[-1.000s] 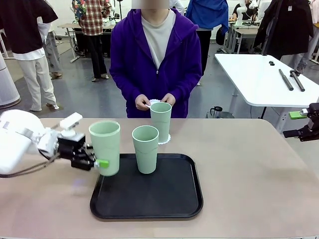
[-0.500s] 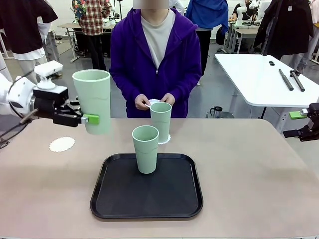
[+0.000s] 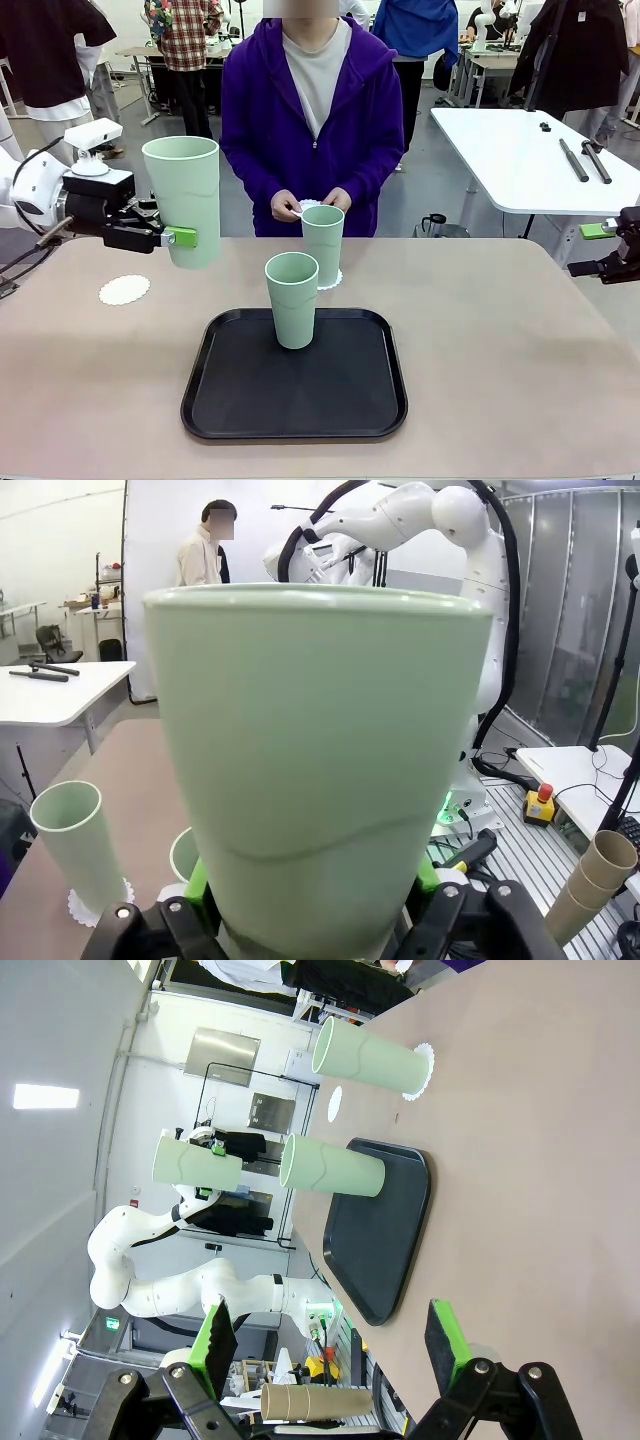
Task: Place coasters on the table and set cups on them.
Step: Take one Reusable plastic cup from the Flat Tray and place it on a coaster set by the human.
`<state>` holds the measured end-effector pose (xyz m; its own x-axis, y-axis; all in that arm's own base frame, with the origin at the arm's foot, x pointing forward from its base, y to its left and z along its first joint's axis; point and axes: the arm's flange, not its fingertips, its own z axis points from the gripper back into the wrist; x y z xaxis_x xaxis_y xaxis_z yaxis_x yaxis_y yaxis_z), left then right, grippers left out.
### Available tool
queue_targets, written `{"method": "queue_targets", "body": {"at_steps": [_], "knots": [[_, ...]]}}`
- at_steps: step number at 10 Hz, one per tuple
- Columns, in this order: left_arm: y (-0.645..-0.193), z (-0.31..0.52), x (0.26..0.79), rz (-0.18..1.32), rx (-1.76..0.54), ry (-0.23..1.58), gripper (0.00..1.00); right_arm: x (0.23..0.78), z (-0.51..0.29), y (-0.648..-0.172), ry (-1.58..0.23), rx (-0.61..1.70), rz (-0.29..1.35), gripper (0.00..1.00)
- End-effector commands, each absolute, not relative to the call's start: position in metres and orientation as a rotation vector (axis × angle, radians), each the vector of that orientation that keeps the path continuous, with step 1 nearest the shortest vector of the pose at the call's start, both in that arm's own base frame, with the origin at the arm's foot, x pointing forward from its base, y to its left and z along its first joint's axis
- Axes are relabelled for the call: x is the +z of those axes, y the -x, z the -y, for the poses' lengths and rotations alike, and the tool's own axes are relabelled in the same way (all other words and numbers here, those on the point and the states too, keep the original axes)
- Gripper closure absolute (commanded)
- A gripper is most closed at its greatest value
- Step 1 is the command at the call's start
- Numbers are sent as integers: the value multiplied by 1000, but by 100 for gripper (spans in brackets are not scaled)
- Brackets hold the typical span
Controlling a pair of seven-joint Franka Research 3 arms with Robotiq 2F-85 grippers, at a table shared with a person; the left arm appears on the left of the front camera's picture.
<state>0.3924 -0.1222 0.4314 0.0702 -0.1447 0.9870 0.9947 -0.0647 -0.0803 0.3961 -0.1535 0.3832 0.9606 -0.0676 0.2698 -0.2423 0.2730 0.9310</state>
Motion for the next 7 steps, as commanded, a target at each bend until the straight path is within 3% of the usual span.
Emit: {"method": "queue_targets", "body": {"at_steps": [1,3,7], "knots": [[-392,123,434,1019,-1274,1187,16,384,153,-396,-1300,123,277,0],[-438,61,413,1092,-1243,1097,16,384,153,-396,-1300,123,277,0],[-489,-59,390,1252,-1048,937,16,384,153,-396,-1300,123,277,0]]}}
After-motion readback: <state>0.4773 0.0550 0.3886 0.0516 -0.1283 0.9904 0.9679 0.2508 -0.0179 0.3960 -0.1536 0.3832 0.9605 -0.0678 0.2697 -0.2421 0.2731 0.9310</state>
